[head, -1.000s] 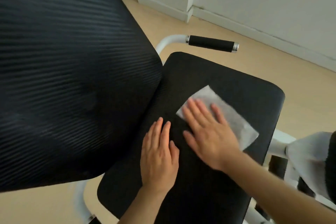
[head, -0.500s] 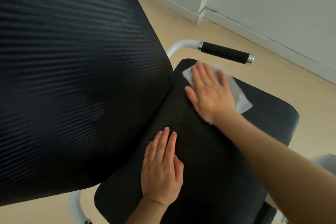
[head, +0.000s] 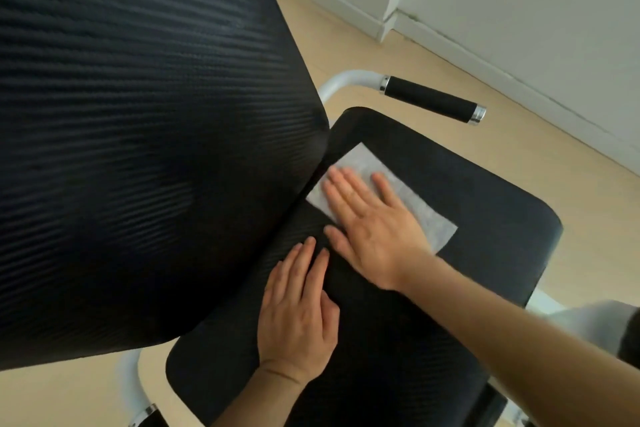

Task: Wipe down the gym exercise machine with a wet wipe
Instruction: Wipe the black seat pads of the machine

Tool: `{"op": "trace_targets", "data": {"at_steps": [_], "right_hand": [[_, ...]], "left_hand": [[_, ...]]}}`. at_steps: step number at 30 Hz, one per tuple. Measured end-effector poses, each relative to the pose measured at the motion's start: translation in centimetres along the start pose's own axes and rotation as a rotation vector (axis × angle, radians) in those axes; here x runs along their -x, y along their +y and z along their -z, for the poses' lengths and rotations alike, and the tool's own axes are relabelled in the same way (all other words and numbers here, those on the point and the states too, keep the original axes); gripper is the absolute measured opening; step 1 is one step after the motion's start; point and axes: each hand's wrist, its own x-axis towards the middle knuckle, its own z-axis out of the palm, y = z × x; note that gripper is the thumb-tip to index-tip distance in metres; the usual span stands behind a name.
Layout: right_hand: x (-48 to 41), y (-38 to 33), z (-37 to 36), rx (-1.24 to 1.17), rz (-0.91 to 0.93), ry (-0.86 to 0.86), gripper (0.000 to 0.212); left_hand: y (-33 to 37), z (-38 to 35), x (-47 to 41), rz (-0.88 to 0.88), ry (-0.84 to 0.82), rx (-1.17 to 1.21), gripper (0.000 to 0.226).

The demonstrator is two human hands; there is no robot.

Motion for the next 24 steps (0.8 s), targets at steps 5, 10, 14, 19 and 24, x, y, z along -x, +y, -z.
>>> {"op": "trace_targets", "data": {"at_steps": [5,10,14,19,24], "right_hand": [[2.3,8.0,1.4,0.093,0.009,-0.028,0.066],[4.5,4.1,0.2,-0.002,-0.358,0.100,0.068],[13.4,-0.9,-2.2,0.007,0.070,-0.009,0.064],[11.0,11.8,0.3,0.021,-0.568,0.146,0.069],[12.5,-0.2,-3.0,0.009,-0.515,0.152,0.070]], "left_hand": [[0.2,0.0,-0.2,0.001,0.001,-0.018,0.053],[0.3,0.0,0.0,-0.001,0.016,-0.020,0.053],[0.1,0.0,0.0,-0.010,0.039,0.003,0.051],[0.3,-0.2,0.1,-0.003,0.061,0.008,0.052],[0.5,0.3,0.2,-0.005,0.033,0.025,0.049]]}}
